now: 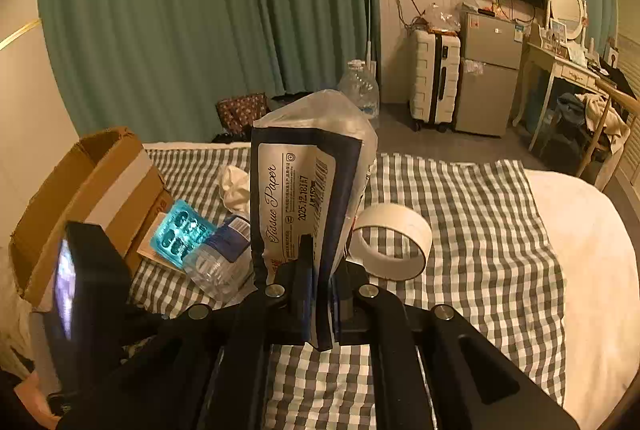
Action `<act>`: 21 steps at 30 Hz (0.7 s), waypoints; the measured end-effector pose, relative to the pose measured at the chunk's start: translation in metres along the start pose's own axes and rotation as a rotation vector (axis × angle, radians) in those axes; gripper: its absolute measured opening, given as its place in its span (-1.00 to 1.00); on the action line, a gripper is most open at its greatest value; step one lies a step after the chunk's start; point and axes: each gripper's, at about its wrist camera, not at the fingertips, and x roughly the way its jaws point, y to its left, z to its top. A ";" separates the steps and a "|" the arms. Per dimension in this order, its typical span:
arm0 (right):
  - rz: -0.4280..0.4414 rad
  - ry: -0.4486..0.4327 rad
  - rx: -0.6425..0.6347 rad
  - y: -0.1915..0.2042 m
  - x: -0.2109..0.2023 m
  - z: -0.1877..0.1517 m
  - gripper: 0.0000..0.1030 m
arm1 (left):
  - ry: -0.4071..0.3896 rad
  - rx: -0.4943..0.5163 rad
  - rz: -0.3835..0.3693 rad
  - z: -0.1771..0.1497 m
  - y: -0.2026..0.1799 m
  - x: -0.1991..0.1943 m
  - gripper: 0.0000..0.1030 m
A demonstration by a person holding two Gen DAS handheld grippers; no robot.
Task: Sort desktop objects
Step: 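Carry the toothpaste tube and tissue pack over the cardboard box with both grippers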
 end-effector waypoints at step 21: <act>-0.027 -0.144 -0.037 0.007 -0.045 0.018 -0.88 | -0.236 -0.009 -0.012 0.016 0.003 -0.083 -0.60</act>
